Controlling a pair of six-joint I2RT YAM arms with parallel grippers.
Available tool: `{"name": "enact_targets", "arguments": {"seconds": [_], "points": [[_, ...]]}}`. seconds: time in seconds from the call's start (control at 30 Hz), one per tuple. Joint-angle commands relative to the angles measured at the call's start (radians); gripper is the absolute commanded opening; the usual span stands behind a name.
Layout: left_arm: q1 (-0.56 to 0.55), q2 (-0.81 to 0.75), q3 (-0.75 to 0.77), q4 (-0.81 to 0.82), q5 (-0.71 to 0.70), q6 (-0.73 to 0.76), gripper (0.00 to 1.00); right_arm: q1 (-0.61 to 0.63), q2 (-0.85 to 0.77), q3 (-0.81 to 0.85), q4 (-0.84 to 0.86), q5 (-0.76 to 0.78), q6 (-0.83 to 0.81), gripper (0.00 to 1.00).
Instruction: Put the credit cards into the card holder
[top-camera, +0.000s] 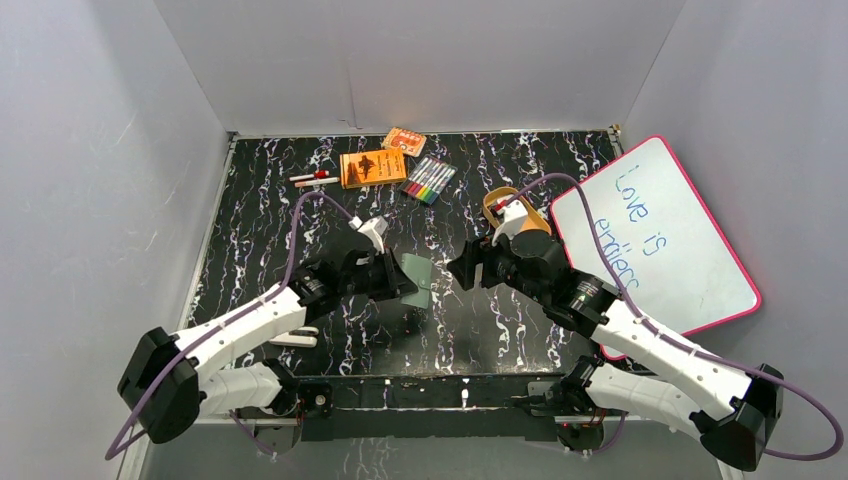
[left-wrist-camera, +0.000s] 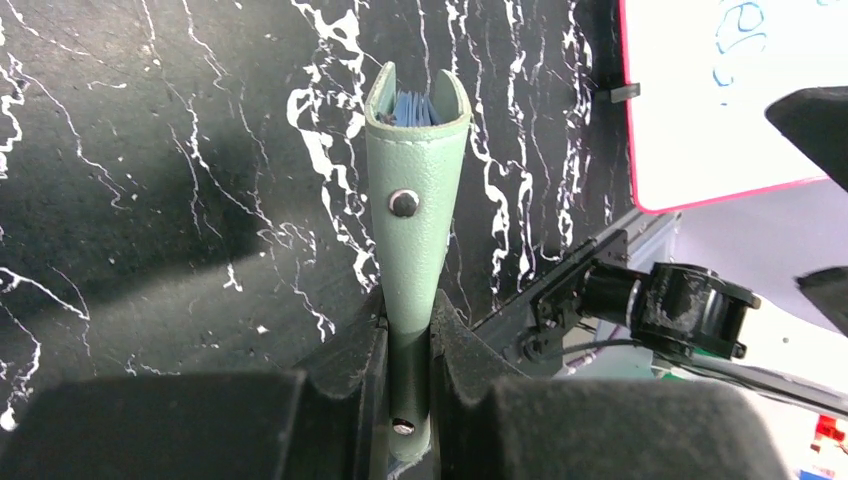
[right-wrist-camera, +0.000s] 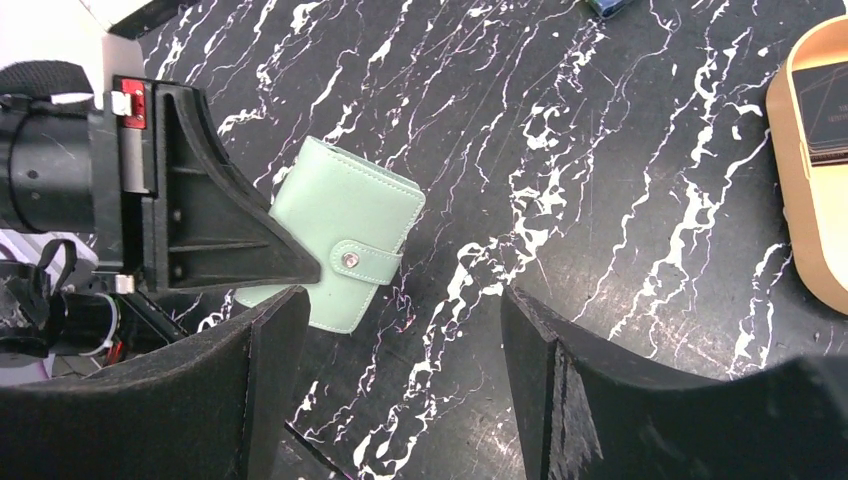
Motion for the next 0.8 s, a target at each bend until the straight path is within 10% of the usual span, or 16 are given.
{"name": "enact_targets", "arguments": {"seconds": [0.0,0.77], "points": [[-0.007,0.023,-0.036,0.074,-0.056,0.006,0.00,0.001,-0.018,0.012,0.019,0.066,0.022,0.78],[-0.004,0.308,-0.099,0.205,-0.006,-0.041,0.00,0.001,-0.031,0.008,-0.030,0.062,0.040,0.77]]}}
